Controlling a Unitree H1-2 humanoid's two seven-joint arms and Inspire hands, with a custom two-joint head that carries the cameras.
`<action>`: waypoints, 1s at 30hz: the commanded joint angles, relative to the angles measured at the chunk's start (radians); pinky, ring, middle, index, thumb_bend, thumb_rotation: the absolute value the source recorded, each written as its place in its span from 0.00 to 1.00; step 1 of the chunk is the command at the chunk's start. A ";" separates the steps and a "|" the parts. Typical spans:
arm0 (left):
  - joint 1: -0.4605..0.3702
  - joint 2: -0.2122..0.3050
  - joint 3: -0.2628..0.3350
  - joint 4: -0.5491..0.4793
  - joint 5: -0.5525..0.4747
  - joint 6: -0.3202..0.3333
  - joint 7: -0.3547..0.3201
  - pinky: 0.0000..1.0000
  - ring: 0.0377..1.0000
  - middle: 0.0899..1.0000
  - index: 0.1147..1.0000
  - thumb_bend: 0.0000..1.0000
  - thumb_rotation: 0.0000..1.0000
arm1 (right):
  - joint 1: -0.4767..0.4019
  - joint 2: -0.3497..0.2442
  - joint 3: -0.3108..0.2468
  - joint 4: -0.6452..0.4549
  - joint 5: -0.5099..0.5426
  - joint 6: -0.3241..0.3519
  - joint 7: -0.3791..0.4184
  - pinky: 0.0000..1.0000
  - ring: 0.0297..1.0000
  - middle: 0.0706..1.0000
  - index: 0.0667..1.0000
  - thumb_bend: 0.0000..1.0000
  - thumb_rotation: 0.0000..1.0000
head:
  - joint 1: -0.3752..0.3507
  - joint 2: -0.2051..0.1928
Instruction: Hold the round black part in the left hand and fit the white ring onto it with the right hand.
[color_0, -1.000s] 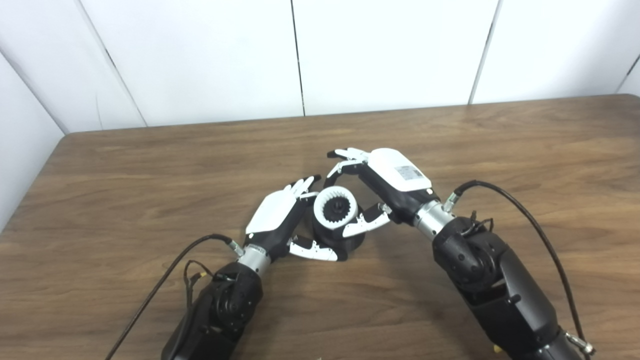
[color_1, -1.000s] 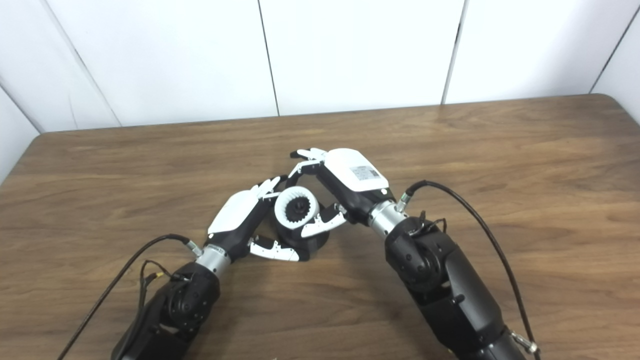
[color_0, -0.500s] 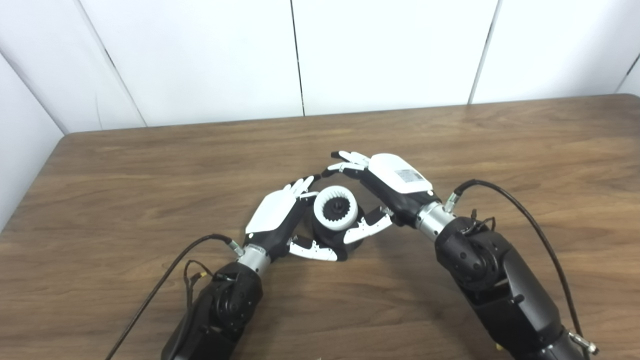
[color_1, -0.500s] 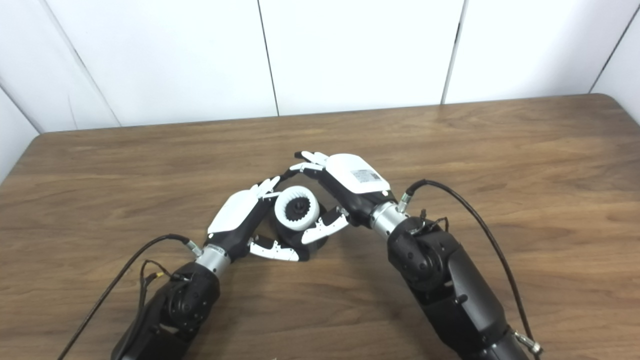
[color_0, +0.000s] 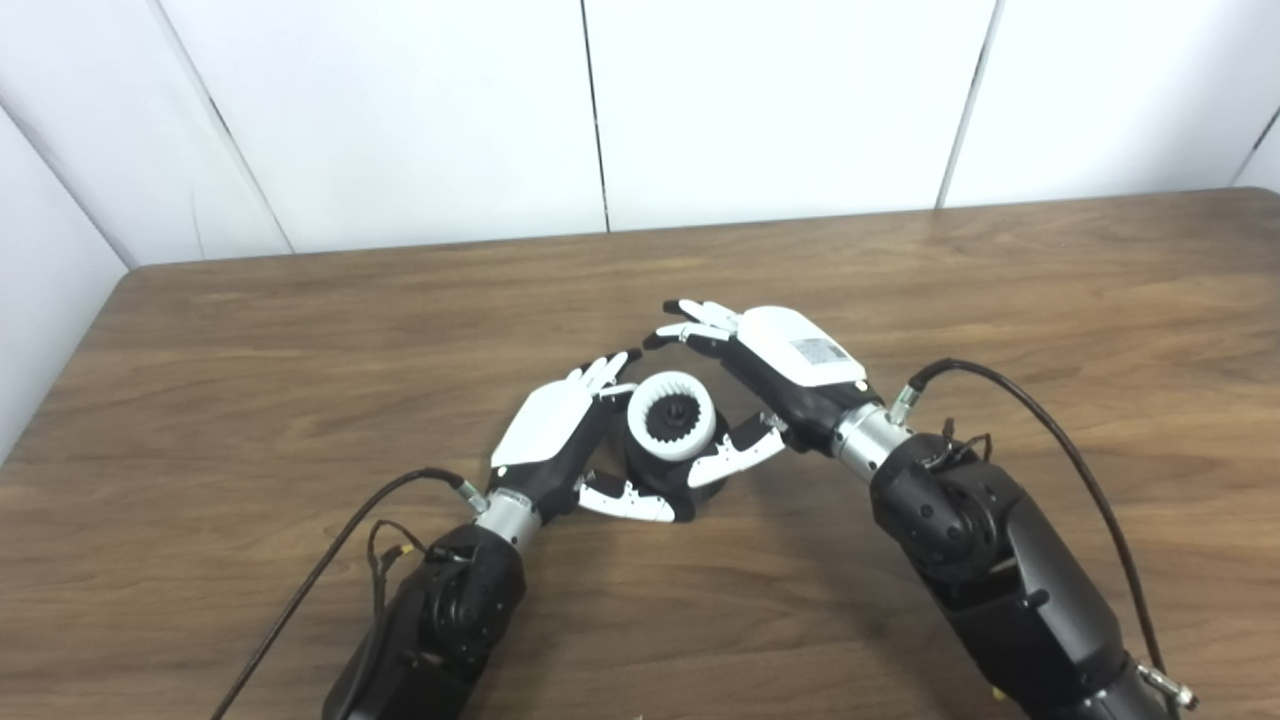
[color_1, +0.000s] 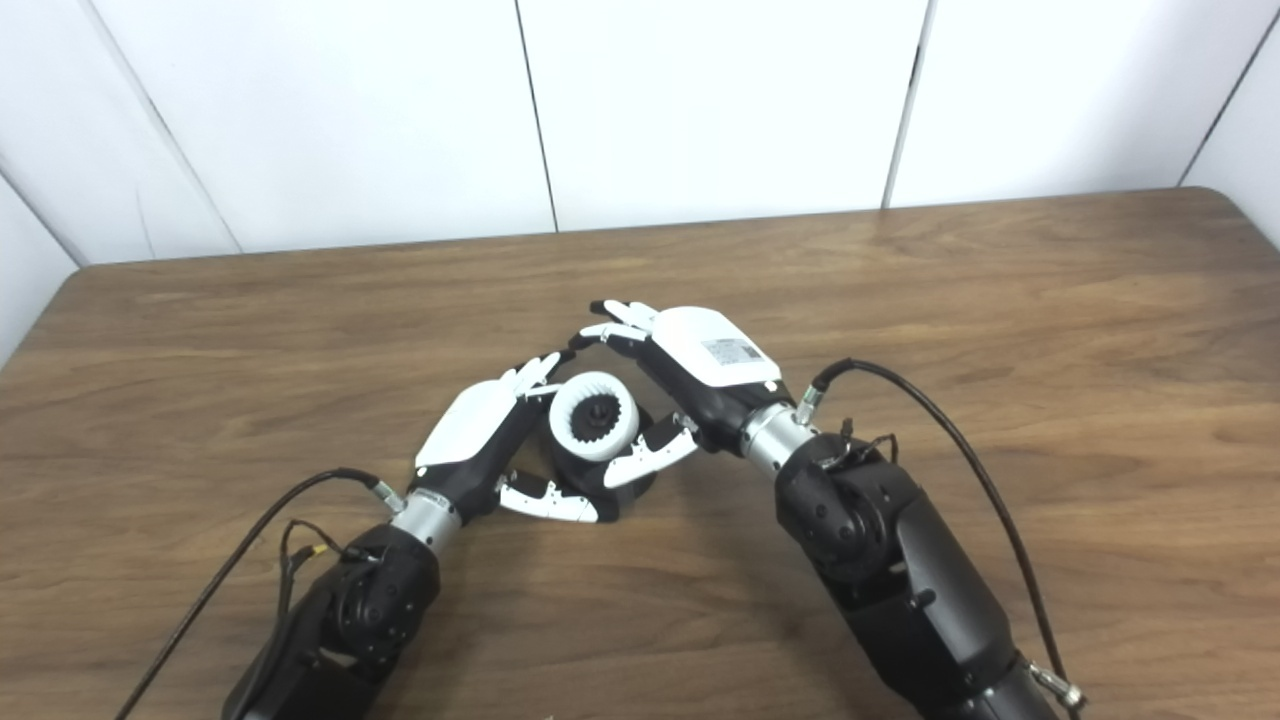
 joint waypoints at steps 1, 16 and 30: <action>-0.002 0.010 -0.007 -0.011 0.022 0.017 -0.023 1.00 1.00 1.00 0.61 0.98 0.42 | -0.031 0.003 -0.018 -0.035 0.007 -0.011 -0.020 0.90 0.95 0.94 0.79 0.85 0.39 | 0.000 0.001; -0.001 0.015 -0.006 -0.026 0.021 0.035 -0.037 1.00 1.00 1.00 0.62 0.98 0.39 | -0.014 0.013 -0.036 -0.008 -0.039 -0.006 -0.077 0.81 0.91 0.91 0.73 0.68 0.30 | -0.002 0.005; -0.002 0.016 -0.003 -0.033 0.021 0.041 -0.043 1.00 1.00 1.00 0.62 0.98 0.38 | -0.015 0.003 -0.035 -0.012 -0.025 -0.003 -0.069 0.82 0.90 0.91 0.73 0.72 0.27 | -0.003 0.010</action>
